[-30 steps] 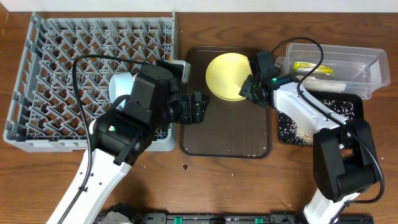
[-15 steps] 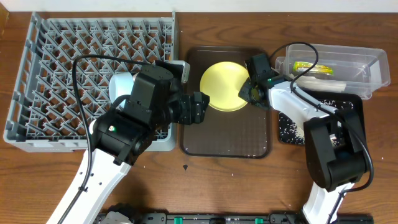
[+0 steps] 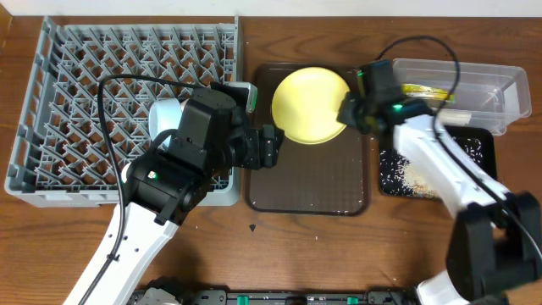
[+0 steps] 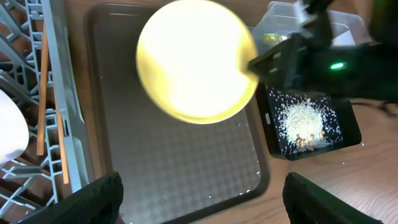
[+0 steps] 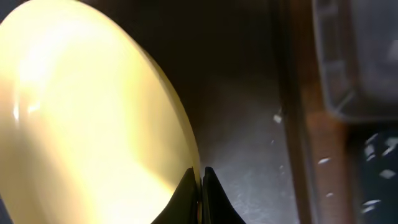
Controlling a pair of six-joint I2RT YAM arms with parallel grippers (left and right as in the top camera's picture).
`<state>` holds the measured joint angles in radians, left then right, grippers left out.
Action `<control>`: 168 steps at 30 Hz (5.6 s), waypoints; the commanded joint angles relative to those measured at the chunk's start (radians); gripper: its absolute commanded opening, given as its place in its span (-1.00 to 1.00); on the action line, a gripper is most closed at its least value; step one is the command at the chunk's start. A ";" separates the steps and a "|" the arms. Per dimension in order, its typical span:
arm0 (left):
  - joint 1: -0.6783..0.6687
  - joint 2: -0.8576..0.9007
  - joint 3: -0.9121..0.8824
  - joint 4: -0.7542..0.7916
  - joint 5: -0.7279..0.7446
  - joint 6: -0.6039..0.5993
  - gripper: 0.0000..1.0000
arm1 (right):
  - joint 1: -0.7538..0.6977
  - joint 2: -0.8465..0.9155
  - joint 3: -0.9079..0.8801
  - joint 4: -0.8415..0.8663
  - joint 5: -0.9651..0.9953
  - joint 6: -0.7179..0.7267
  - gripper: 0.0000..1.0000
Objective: Sort waste into correct bins and load items into the dishwasher
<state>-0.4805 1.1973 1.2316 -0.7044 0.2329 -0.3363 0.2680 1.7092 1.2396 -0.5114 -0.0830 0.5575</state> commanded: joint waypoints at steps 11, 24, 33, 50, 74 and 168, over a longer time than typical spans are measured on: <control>0.179 -0.002 0.005 0.040 0.383 -0.028 0.77 | -0.209 -0.204 -0.003 -0.030 -0.799 -0.428 -0.98; 0.160 0.014 0.005 0.073 0.538 -0.024 0.23 | -0.126 -0.206 -0.004 -0.035 -0.974 -0.537 -0.98; 0.161 0.013 0.006 0.034 0.326 -0.020 -0.85 | -0.103 -0.207 -0.004 -0.031 -0.990 -0.555 -0.24; 0.192 -0.139 0.075 -0.141 -1.021 0.565 -0.85 | -0.130 -0.206 -0.004 -0.120 -0.701 -0.484 0.46; 0.430 0.370 0.075 0.093 -0.879 0.829 -0.85 | -0.124 -0.206 -0.004 -0.129 -0.646 -0.483 0.50; 0.429 -0.488 0.081 -0.182 -0.262 0.454 0.85 | -0.254 -1.609 -1.049 0.274 -0.188 -0.731 0.99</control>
<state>-0.0540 0.7090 1.3106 -0.8871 -0.0322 0.1268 0.0216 0.1612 0.2741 -0.2790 -0.2291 -0.1619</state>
